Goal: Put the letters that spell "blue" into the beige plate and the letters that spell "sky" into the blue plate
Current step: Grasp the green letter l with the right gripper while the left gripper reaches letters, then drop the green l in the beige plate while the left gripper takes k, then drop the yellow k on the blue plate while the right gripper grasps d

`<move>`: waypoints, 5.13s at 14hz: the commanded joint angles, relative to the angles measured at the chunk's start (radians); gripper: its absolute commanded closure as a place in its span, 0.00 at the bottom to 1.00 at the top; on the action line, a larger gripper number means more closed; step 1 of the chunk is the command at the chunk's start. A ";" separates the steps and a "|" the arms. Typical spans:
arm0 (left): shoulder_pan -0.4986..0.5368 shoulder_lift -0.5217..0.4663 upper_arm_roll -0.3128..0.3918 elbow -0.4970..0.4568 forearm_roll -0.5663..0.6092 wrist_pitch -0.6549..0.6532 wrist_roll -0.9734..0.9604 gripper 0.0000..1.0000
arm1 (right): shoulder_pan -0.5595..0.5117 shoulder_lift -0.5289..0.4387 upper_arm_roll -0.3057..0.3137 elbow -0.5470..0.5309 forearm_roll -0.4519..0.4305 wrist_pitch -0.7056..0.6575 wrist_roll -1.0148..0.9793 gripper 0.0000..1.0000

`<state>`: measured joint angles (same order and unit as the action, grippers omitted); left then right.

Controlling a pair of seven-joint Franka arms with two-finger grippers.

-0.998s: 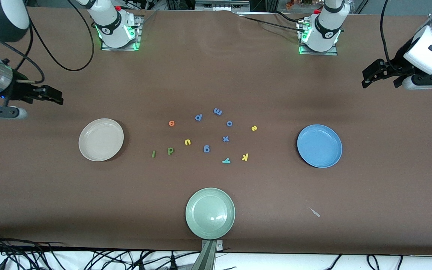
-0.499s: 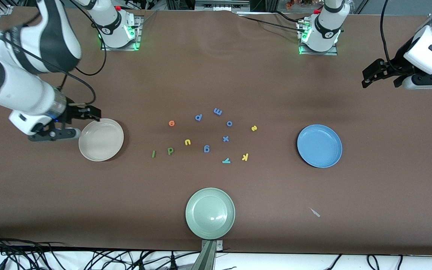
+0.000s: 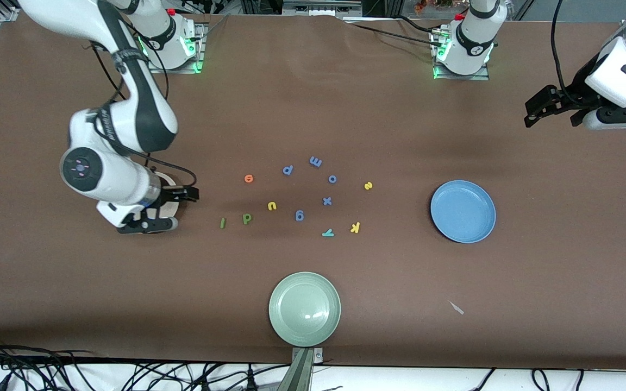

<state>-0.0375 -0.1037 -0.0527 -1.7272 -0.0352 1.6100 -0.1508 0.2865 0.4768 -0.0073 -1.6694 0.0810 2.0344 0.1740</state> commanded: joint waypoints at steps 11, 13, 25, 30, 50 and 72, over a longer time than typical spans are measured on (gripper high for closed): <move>-0.037 0.178 -0.042 0.058 -0.020 -0.004 0.005 0.00 | 0.109 0.236 -0.008 0.004 0.011 0.311 0.283 0.00; -0.079 0.347 -0.053 0.186 -0.022 -0.004 0.005 0.00 | 0.109 0.246 -0.008 0.004 0.011 0.325 0.292 0.13; -0.357 0.823 -0.050 0.387 0.004 0.393 0.173 0.00 | 0.083 0.241 -0.017 0.026 0.013 0.316 0.269 1.00; -0.366 0.909 -0.050 0.380 0.009 0.565 0.255 0.00 | 0.074 0.157 -0.089 0.025 0.010 0.130 0.090 1.00; -0.423 0.966 0.000 0.360 0.011 0.635 0.020 0.90 | 0.109 -0.040 -0.134 -0.267 0.028 0.288 -0.047 0.00; -0.157 0.628 0.047 -0.135 0.192 0.597 0.335 0.62 | 0.229 0.293 -0.051 0.045 0.019 0.392 0.200 0.00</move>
<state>-0.2126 0.5706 0.0059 -1.7824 0.1266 2.1510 0.1699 0.5061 0.7480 -0.0585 -1.6499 0.0987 2.4144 0.3616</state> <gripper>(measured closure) 0.749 0.000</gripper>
